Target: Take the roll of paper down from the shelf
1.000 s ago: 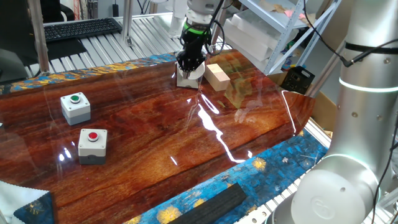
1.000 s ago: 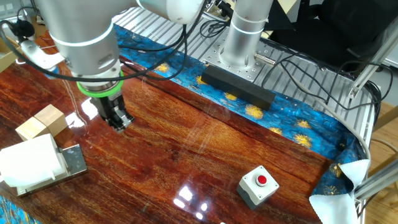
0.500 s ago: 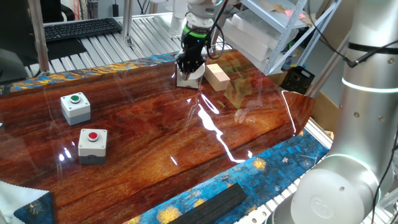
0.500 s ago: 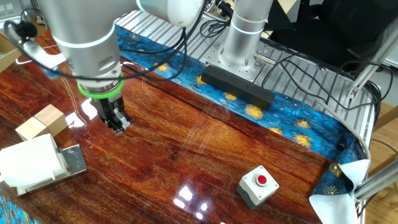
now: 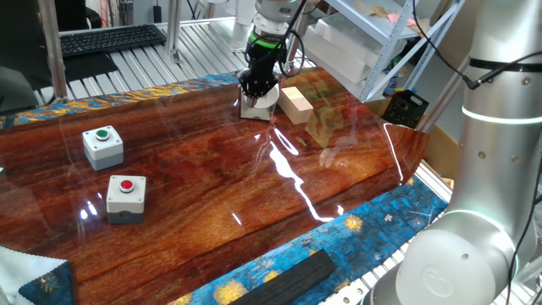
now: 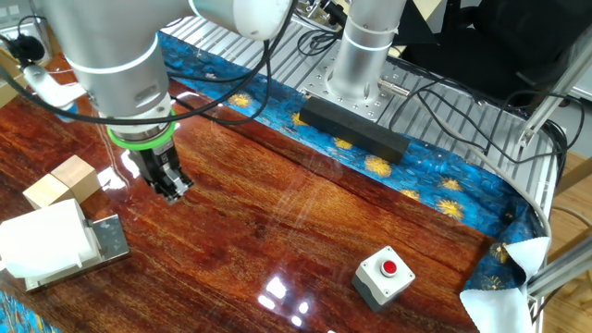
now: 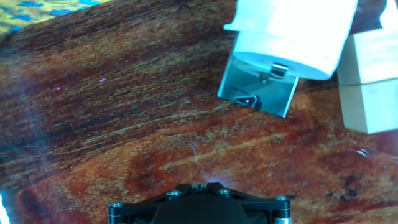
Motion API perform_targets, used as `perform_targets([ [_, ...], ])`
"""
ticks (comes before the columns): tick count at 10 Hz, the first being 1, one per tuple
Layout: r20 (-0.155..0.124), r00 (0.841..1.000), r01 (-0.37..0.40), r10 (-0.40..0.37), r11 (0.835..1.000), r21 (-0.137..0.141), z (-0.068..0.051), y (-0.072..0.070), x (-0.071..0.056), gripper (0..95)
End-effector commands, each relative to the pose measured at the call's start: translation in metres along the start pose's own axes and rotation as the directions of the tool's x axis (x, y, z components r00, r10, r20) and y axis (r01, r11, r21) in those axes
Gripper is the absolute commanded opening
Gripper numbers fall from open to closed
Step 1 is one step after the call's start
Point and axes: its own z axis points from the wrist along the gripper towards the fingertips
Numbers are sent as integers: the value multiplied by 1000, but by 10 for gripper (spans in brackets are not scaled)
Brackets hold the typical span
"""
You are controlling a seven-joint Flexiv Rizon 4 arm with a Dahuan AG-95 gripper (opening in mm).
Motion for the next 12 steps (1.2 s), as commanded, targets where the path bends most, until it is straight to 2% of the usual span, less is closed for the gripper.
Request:
perform_targets([
  [1,-4,999,-38,39,999,19,-1,-1,4,0],
  [2,-7,999,-41,41,999,17,-1,-1,4,0],
  [4,-10,998,-54,54,998,30,-1,-1,4,0],
  [6,-10,999,-52,52,998,17,-1,-1,4,0],
  [8,-8,998,-68,69,997,20,-1,-1,4,0],
  [10,-15,995,-101,101,995,5,-1,-1,4,0],
  [12,2,993,-121,121,992,17,1,-3,0,0],
])
